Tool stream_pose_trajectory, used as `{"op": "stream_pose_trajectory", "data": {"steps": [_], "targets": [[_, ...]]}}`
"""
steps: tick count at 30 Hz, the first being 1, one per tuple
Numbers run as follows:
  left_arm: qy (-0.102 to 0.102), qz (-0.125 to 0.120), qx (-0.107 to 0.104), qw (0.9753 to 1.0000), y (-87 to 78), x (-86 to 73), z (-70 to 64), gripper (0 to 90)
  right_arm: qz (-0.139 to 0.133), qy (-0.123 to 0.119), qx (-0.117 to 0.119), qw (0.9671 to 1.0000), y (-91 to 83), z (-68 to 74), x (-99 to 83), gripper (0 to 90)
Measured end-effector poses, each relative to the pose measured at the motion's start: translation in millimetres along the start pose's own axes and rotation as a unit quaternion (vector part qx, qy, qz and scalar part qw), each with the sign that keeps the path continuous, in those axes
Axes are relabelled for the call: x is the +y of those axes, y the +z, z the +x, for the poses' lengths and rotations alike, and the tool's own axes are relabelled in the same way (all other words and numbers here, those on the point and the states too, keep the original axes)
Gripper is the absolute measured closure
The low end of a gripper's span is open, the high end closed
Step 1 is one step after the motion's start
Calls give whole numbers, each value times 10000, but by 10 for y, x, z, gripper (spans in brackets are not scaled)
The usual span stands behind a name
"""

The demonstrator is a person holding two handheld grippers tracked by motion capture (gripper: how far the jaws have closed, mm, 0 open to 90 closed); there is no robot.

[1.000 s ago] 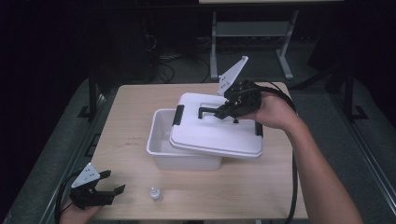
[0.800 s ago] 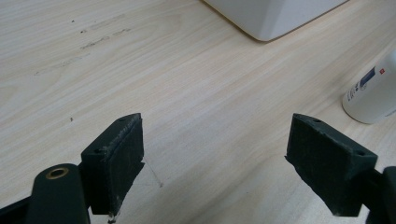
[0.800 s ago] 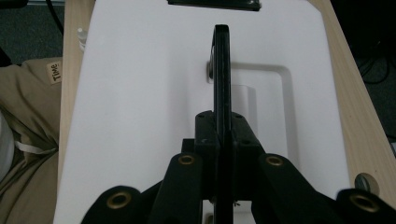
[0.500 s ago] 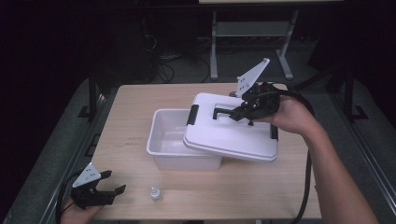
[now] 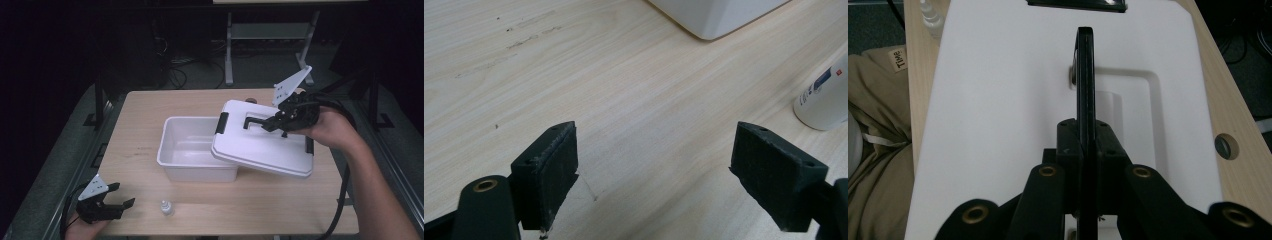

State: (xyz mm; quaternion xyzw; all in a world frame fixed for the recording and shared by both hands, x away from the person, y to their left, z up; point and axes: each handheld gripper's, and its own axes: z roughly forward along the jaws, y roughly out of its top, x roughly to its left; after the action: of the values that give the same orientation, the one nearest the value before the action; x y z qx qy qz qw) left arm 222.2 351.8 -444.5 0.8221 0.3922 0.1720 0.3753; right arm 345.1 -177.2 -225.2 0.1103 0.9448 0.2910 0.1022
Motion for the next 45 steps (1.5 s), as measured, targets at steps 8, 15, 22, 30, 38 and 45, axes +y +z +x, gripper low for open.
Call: {"op": "stream_pose_trajectory", "data": {"steps": [8, 15, 22, 30, 38, 45], "targets": [[-21, -15, 18, 10000, -12, -4, 11, 187, -25, 117, -50, 9999, -64, 5, -162, 842], [-29, -21, 30, 10000, -11, -6, 11, 187, -22, 210, -85, 9997, -86, 13, -280, 842], [-27, -22, 34, 10000, -10, -6, 13, 187, -17, 278, -109, 9996, -118, 26, -387, 842], [-44, -28, 32, 10000, -11, -7, 16, 187, 11, 404, -122, 9991, -144, 37, -548, 841], [-21, -17, 34, 10000, -5, 0, 14, 187, 46, 539, -147, 9984, -161, 46, -700, 842], [1, -16, 22, 10000, -5, 2, 10, 186, 24, 582, -145, 9982, -150, 49, -775, 841]]}}
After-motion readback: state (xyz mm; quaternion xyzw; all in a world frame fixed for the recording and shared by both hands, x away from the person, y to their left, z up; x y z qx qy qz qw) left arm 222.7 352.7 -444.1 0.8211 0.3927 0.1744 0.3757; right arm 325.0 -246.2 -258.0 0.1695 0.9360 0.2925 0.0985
